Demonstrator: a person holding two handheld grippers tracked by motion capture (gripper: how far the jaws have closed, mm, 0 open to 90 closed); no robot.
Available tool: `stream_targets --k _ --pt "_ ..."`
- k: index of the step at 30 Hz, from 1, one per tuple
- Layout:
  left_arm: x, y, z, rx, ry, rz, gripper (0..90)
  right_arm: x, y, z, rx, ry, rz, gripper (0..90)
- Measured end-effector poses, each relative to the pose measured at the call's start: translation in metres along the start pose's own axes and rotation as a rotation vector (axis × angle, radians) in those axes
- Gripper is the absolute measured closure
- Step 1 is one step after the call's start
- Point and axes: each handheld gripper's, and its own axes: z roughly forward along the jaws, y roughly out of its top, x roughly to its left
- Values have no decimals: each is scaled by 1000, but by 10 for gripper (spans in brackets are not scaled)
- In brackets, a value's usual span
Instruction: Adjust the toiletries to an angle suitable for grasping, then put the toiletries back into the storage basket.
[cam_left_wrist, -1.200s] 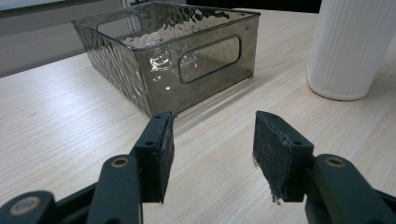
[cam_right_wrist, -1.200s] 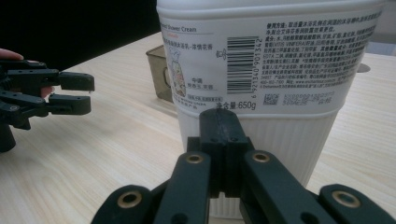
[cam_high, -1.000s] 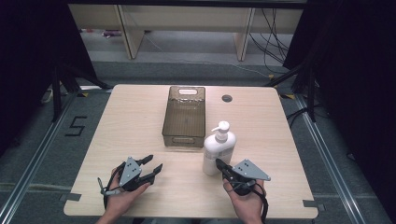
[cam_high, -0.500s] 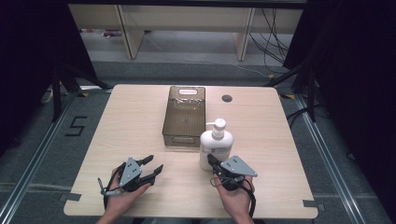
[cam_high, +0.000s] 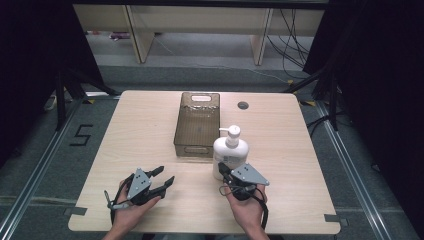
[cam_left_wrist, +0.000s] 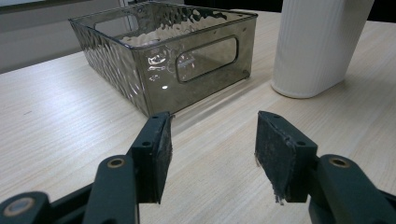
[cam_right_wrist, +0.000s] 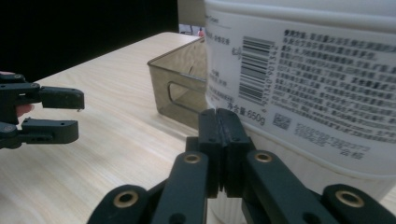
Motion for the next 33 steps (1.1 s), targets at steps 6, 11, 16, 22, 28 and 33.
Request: stream_targets --k 6,11,16,22,28,33 --pt "-1 0 2 4 3 5 429 -1 0 -23 -35 36 -29 742" --pt "0 1 2 9 15 -15 407 -29 -10 -60 -94 -16 32 629" --pt "2 0 2 -6 18 -37 400 -78 -33 -86 -84 -165 119 600" --pt "2 -1 0 -22 22 -40 392 -107 -56 -99 -67 -261 191 589" --pt "3 0 -1 -16 29 -47 391 -112 -57 -98 -81 -272 173 576" --pt "4 -1 -1 -36 26 -64 387 -102 -54 -94 -84 -244 195 543"
